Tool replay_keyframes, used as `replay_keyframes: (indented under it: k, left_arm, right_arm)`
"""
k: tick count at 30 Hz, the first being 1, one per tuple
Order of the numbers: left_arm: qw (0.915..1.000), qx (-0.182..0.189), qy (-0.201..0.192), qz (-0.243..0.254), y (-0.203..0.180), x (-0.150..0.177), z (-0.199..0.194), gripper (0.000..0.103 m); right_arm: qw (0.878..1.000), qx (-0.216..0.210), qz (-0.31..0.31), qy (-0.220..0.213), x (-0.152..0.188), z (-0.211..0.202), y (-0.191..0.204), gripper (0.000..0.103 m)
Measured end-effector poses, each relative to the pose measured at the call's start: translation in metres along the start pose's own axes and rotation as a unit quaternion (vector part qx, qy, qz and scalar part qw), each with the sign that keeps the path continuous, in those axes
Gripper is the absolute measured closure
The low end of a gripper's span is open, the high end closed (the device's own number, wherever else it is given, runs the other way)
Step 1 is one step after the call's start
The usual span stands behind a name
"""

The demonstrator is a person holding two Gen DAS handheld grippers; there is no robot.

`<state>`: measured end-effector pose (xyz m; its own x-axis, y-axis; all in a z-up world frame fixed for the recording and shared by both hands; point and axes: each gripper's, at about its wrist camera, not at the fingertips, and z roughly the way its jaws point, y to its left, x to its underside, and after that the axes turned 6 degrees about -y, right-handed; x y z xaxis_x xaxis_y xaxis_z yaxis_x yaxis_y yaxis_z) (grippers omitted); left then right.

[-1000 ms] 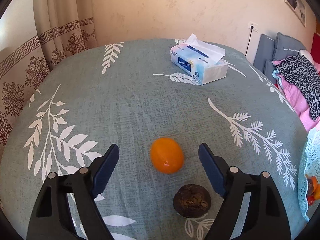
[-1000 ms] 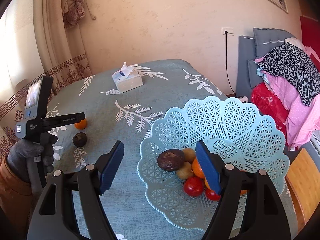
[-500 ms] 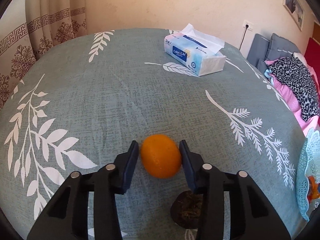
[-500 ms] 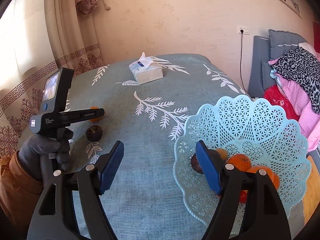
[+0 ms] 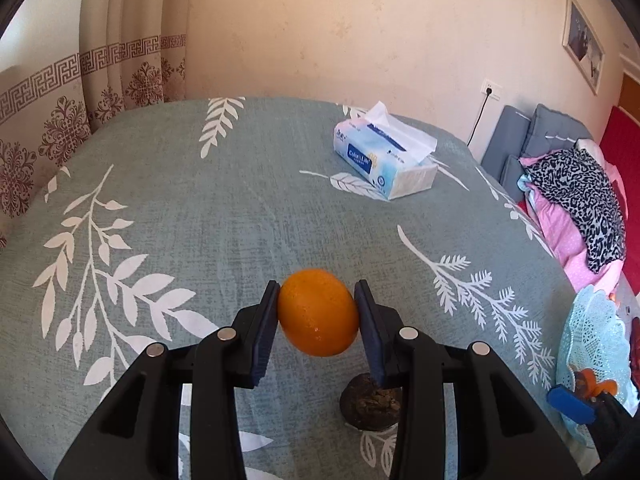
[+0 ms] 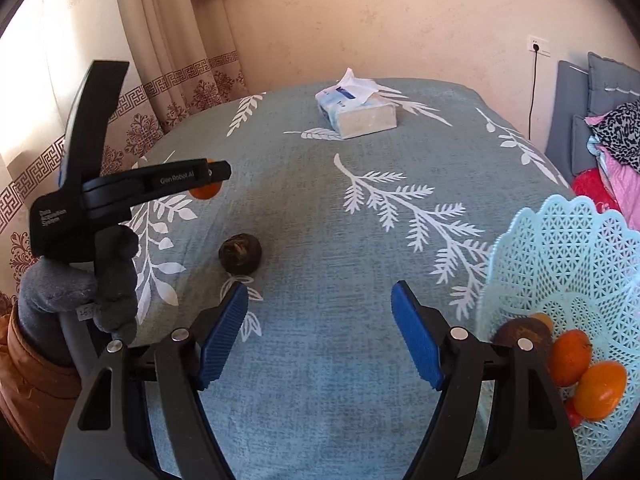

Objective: Organize fruits
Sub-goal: 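Close the right gripper on the second passion fruit and lift it, then carry the passion fruit into the basket and open the right gripper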

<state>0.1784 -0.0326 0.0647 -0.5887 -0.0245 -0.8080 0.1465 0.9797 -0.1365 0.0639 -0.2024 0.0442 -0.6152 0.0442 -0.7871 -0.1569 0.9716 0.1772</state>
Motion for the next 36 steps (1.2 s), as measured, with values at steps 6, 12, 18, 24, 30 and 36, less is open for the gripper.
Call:
replay_keyframes:
  k: [6, 12, 18, 24, 30, 36]
  left_arm:
    - [0.9991, -0.022, -0.035, 0.008, 0.001, -0.007, -0.019, 0.065]
    - [0.9989, -0.031, -0.032, -0.011, 0.013, -0.01, -0.02, 0.065]
    - [0.9986, -0.042, -0.028, -0.017, 0.018, -0.009, -0.019, 0.065]
    - [0.9985, -0.042, -0.029, -0.019, 0.019, -0.01, -0.019, 0.065]
    - [0.9986, -0.041, -0.028, -0.019, 0.019, -0.009, -0.019, 0.064]
    - [0.9987, -0.037, -0.031, -0.014, 0.015, -0.009, -0.022, 0.064]
  right_arm:
    - [0.999, -0.025, -0.01, 0.025, -0.009, 0.03, 0.022, 0.027]
    - [0.998, -0.04, -0.028, 0.047, -0.018, 0.06, 0.04, 0.03]
    - [0.995, -0.051, -0.04, 0.074, -0.02, 0.089, 0.056, 0.042]
    - [0.994, -0.038, -0.059, 0.083, -0.016, 0.101, 0.066, 0.057]
    - [0.995, -0.032, -0.051, 0.082, -0.015, 0.096, 0.062, 0.061]
    - [0.997, -0.022, -0.044, 0.068, -0.013, 0.079, 0.054, 0.061]
